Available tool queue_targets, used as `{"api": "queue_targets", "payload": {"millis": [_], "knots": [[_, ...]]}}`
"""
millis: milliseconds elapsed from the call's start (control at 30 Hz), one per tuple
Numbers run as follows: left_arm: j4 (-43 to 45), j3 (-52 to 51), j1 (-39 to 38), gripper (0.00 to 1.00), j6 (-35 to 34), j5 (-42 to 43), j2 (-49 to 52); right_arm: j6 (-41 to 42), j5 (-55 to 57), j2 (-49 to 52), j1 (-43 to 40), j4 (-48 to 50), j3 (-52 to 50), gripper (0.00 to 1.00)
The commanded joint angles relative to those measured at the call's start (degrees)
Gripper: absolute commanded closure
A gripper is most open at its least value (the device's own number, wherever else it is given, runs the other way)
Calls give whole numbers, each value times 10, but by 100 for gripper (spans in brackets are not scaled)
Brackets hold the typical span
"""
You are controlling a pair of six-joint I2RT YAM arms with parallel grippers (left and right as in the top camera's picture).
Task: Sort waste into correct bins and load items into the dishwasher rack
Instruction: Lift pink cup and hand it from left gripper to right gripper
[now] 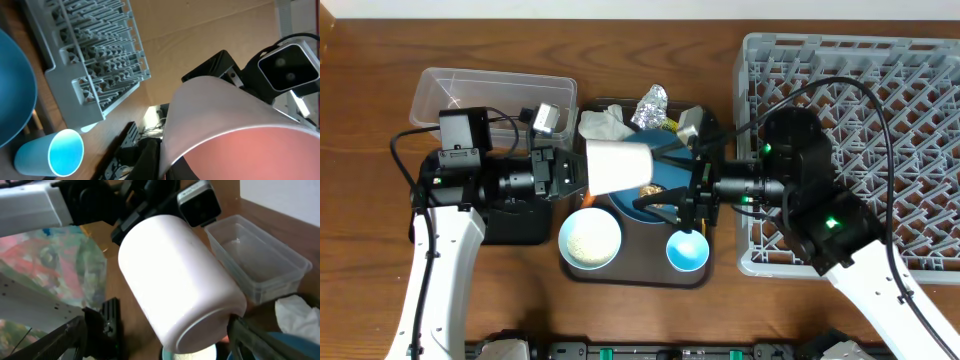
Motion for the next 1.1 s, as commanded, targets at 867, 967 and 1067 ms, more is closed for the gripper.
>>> {"api": "queue_targets", "payload": {"millis": [867, 967, 1067], "knots": [[35, 12, -8, 94, 4, 26, 0, -37, -185, 49, -91, 47, 9, 12], [40, 12, -37, 94, 4, 26, 0, -33, -191, 49, -88, 49, 9, 12], [48, 12, -67, 94, 4, 24, 0, -33, -188, 50, -69, 54, 9, 11]]}}
